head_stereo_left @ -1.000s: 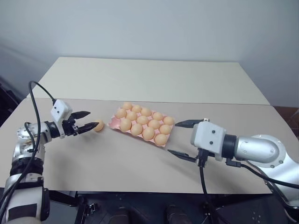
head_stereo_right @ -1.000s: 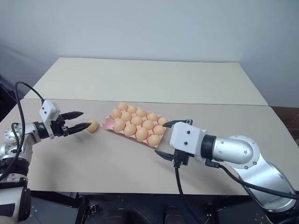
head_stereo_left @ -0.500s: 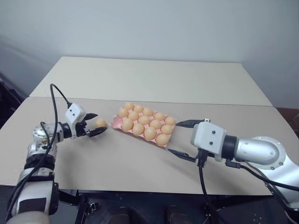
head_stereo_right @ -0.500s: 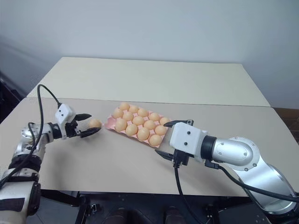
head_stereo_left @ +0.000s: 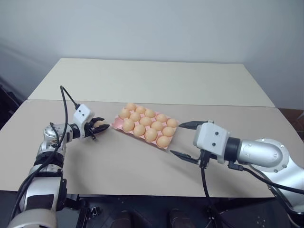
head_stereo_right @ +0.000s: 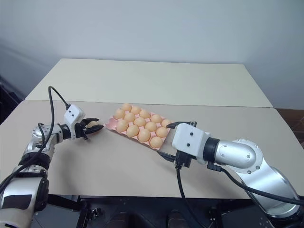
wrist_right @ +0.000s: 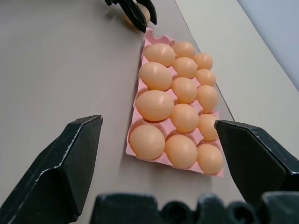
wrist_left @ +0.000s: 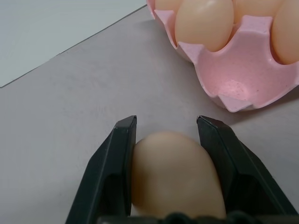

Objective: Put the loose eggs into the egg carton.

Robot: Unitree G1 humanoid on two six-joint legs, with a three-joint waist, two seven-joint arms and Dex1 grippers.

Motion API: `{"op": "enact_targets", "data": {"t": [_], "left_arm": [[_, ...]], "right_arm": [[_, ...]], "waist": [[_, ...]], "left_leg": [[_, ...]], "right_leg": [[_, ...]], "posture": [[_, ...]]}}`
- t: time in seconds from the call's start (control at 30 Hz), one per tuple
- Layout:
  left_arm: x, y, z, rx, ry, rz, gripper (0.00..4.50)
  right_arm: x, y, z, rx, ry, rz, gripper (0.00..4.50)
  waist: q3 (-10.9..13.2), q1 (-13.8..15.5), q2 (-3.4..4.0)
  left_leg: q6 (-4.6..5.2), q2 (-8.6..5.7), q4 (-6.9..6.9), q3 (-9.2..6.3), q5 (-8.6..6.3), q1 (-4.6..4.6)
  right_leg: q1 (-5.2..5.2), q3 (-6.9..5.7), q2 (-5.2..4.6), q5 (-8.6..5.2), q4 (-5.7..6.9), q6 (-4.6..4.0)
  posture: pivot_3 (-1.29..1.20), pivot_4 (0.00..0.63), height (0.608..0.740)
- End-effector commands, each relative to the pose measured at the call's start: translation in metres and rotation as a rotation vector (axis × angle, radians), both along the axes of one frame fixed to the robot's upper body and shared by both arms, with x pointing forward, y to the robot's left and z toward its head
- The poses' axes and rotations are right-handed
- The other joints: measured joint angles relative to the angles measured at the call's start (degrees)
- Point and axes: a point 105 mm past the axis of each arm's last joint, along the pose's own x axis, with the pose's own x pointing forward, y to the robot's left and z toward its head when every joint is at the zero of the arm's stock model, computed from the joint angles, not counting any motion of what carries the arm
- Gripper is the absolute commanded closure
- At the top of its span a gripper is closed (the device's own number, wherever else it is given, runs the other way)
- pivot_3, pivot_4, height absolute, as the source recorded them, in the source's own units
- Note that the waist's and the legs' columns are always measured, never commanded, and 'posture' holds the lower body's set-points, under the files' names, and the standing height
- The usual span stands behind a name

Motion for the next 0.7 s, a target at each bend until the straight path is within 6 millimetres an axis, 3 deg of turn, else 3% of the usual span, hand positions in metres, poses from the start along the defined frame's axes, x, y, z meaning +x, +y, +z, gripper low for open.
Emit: {"op": "enact_targets", "data": {"t": [0.03, 0.2, 0.33, 0.7], "left_arm": [[-0.002, 0.008, 0.022, 0.02, -0.078, -0.015, 2.66], [-0.005, 0.014, 0.055, -0.048, -0.187, -0.029, 2.66], [-0.01, -0.001, 0.082, -0.201, -0.267, -0.135, 2.66], [-0.006, -0.048, 0.068, -0.242, -0.223, -0.323, 2.66]], "right_arm": [[-0.003, 0.003, 0.007, 0.003, -0.046, 0.009, 0.0], [-0.003, 0.003, 0.007, 0.003, -0.048, 0.007, 0.0], [-0.003, 0.003, 0.007, 0.005, -0.05, 0.007, 0.0], [-0.005, 0.006, 0.012, 0.002, -0.075, 0.0, 0.0]], "waist": [[0.0, -0.05, 0.0], [0.0, 0.12, 0.0], [0.0, 0.13, 0.0], [0.0, 0.09, 0.0]], "left_leg": [[0.0, 0.0, 0.0, 0.0, 0.0, -0.01], [0.0, 0.0, 0.0, 0.0, 0.0, -0.02], [0.0, 0.01, 0.0, -0.01, 0.0, -0.01], [0.0, -0.01, 0.02, -0.01, 0.0, -0.02]], "right_leg": [[0.0, 0.0, 0.0, 0.0, 0.0, 0.0], [0.0, 0.0, 0.0, 0.0, -0.01, 0.0], [0.0, 0.0, -0.01, 0.0, -0.01, 0.0], [0.02, -0.02, 0.0, 0.0, -0.02, 0.0]], "posture": [[0.0, 0.15, 0.74], [0.0, 0.15, 0.74], [0.0, 0.15, 0.74], [0.0, 0.15, 0.74]]}}
